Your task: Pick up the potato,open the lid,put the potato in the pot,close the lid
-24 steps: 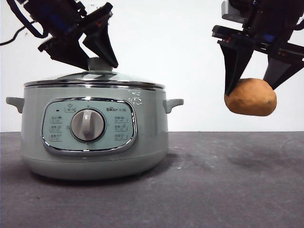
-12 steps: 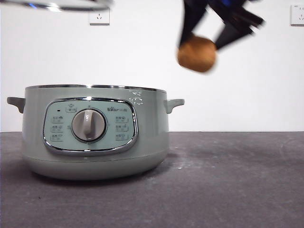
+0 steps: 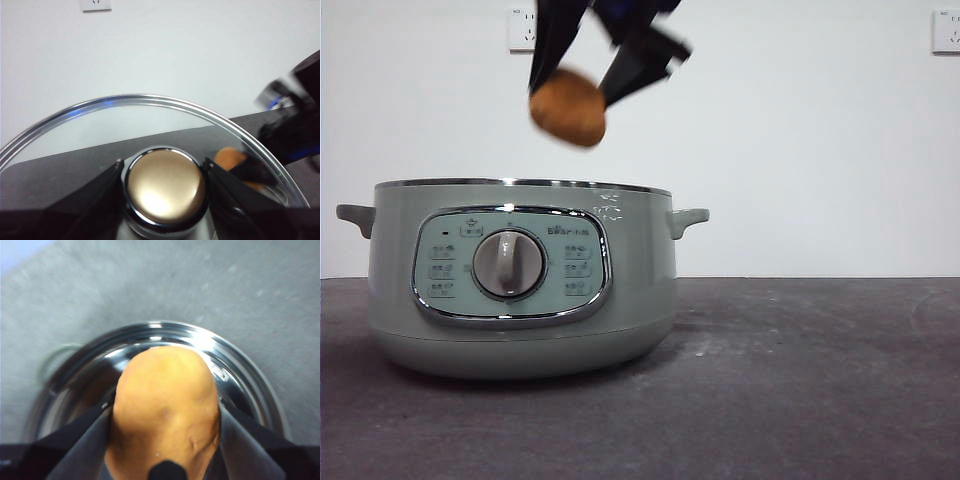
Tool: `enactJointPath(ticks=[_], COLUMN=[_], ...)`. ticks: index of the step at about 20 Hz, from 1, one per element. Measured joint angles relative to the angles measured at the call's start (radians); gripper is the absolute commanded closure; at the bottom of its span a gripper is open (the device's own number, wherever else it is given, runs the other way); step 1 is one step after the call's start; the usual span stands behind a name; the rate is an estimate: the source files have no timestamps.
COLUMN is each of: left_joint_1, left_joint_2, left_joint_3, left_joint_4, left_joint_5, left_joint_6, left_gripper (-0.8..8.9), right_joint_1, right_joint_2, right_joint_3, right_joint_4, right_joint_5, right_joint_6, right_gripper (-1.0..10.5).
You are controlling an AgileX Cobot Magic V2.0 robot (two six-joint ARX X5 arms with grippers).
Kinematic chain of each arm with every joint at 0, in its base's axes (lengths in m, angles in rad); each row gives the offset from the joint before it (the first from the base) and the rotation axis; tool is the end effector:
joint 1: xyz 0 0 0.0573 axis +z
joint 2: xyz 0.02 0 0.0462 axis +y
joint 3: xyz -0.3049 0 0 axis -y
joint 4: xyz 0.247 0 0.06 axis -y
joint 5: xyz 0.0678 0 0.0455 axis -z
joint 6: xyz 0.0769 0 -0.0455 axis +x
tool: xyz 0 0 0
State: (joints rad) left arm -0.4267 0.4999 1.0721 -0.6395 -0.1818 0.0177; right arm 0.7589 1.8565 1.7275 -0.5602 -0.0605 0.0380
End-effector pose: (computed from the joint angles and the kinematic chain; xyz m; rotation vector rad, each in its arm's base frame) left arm 0.0701 -0.0166 0.4242 0.0378 0.0622 -0.2454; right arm 0.3379 0.3269 0.3318 -0.2077 0.6798 0.7726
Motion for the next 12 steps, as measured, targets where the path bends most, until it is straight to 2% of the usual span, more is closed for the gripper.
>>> enactJointPath(ticks=[5,12], left_joint_1=[0.000,0.000], left_joint_2=[0.013,0.009], left_joint_3=[0.000,0.000], left_joint_4=[-0.068,-0.071], left_joint_5=[0.000,0.001], left_joint_6=[0.000,-0.001], left_gripper=[8.22,8.22], right_joint_1=[0.004,0.007], right_joint_2=[0.179,0.222], right_joint_3=[0.076,0.077], right_joint_4=[-0.005,-0.068], right_joint_5=[-0.019,-0.044], right_joint_6=[-0.047,-0.077], right_gripper=[9.5,9.4])
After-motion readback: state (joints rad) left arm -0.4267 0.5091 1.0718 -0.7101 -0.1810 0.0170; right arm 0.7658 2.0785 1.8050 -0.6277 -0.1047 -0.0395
